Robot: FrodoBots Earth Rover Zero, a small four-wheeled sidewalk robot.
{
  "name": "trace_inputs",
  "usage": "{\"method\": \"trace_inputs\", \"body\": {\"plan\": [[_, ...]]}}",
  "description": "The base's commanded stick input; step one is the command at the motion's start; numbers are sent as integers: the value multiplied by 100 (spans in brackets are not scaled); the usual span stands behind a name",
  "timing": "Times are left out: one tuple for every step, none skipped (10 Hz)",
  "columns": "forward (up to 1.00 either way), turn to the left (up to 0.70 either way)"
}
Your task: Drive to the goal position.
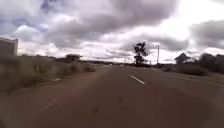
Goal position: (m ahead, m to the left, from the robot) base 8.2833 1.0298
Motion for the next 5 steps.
{"method": "trace_inputs", "body": {"plan": [[70, -12], [70, 3], [70, 3], [70, 3], [70, 3]]}}
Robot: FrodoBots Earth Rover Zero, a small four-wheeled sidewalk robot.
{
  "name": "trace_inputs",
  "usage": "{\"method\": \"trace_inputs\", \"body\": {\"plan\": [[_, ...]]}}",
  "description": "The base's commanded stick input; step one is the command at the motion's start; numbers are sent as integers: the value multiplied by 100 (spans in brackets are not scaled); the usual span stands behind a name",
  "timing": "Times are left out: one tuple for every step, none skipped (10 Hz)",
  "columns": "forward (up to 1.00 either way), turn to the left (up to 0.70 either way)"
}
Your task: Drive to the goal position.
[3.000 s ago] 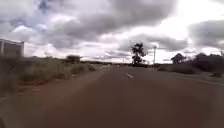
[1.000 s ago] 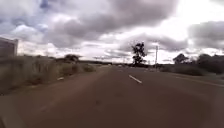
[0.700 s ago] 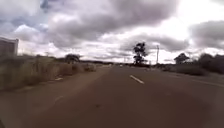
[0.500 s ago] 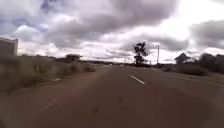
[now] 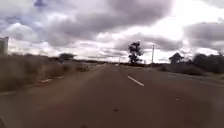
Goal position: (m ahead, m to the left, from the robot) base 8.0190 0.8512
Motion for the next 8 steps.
{"method": "trace_inputs", "body": {"plan": [[70, 3], [70, 3], [70, 3], [70, 3], [70, 3], [70, 3], [70, 3], [70, 3]]}}
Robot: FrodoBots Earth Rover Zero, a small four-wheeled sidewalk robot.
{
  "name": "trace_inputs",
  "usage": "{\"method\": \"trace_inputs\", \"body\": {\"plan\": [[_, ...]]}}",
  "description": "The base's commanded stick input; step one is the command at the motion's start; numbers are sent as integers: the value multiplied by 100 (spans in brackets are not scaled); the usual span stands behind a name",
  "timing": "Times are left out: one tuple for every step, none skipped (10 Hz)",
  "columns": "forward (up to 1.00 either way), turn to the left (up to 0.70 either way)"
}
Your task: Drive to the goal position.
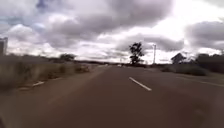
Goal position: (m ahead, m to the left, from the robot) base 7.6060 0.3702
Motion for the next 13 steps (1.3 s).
{"method": "trace_inputs", "body": {"plan": [[70, 3], [70, 3], [70, 3], [70, 3], [70, 3], [70, 3], [70, 3], [70, 3], [70, 3], [70, 3], [70, -8], [70, -26], [70, -32]]}}
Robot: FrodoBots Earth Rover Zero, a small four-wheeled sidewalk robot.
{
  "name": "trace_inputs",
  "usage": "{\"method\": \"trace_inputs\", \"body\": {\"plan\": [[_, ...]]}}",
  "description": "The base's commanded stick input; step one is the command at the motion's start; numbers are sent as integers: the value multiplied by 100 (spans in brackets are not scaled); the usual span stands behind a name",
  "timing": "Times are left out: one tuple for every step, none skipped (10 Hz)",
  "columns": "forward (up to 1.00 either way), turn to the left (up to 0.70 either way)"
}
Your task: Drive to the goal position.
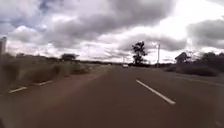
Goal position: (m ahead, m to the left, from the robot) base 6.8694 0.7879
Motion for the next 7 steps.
{"method": "trace_inputs", "body": {"plan": [[70, -32], [70, -26], [70, -18], [70, 3], [70, 3], [70, 3], [70, 3]]}}
